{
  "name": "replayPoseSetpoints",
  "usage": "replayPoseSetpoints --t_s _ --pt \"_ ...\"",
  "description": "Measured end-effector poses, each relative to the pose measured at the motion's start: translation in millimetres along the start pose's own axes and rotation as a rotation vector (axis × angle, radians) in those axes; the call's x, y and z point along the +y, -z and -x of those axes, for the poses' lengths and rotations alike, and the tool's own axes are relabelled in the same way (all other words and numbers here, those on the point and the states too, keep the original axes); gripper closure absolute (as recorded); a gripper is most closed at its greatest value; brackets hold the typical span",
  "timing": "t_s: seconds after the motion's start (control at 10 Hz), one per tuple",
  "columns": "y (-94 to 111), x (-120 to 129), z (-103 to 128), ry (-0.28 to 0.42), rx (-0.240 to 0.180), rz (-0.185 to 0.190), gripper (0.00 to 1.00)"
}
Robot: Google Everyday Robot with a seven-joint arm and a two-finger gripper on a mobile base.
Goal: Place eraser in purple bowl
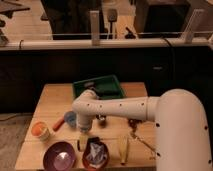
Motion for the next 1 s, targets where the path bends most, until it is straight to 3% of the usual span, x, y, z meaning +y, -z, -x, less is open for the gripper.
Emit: replayPoseSetpoints --t_s 0.5,1.0 --pt "-12 9 -11 -0.020 -0.025 0.006 0.20" --pt "-15 13 -7 0.048 -0.092 -0.015 0.20"
